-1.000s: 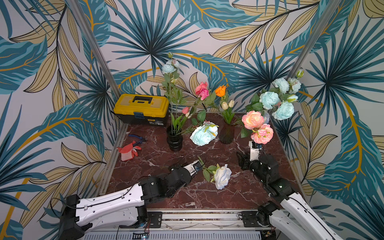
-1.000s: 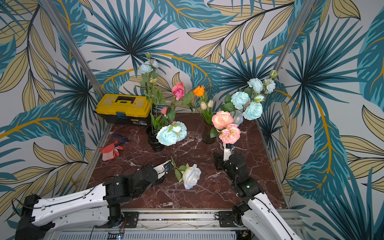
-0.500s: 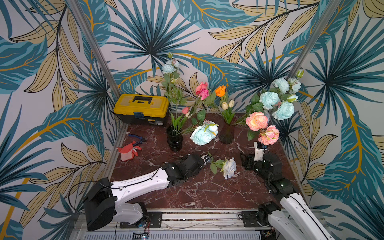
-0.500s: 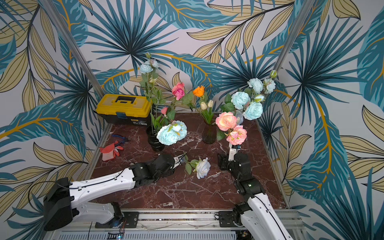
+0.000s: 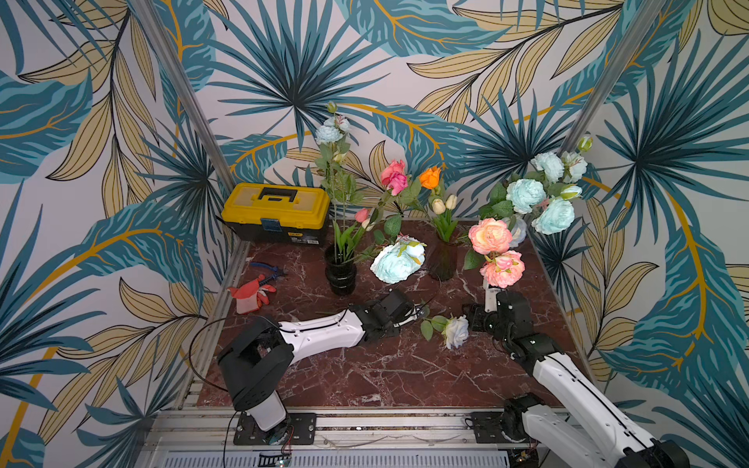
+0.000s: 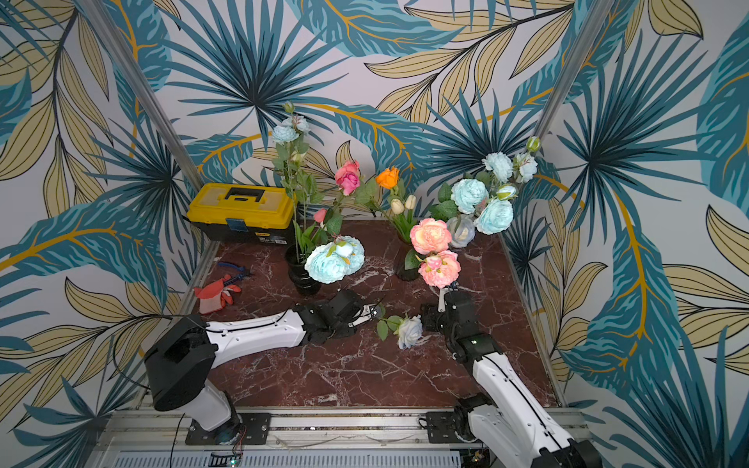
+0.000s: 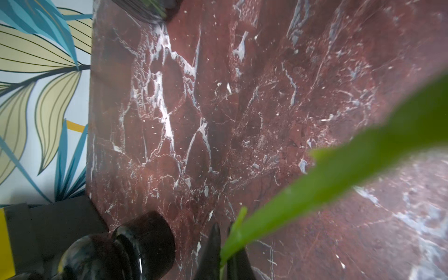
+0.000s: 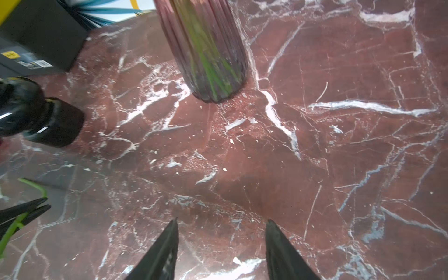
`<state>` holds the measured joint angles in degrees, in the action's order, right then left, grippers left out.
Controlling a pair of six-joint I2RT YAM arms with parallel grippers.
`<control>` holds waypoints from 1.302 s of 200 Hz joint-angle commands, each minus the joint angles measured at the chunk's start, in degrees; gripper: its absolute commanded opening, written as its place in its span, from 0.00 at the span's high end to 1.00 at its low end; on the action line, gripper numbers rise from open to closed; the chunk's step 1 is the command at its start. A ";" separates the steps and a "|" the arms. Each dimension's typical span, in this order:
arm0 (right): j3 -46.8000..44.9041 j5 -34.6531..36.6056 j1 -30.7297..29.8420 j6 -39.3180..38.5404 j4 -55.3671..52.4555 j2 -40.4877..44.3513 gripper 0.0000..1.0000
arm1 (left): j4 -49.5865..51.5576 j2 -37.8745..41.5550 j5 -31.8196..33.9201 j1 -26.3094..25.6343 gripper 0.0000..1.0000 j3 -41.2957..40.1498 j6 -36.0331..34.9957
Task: Pick out blue flowers from the vase
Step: Place the flower at the center of the board.
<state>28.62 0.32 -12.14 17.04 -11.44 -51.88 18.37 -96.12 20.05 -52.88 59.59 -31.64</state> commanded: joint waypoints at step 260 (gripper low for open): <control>6.01 -3.99 8.55 -3.35 3.55 -0.64 0.42 | -5.28 -18.48 -4.30 4.29 0.56 16.79 2.02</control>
<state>33.54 -2.68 -3.75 15.14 -7.60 -53.67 13.37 -118.43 17.08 -48.84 77.49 -32.05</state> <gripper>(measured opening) 0.581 0.430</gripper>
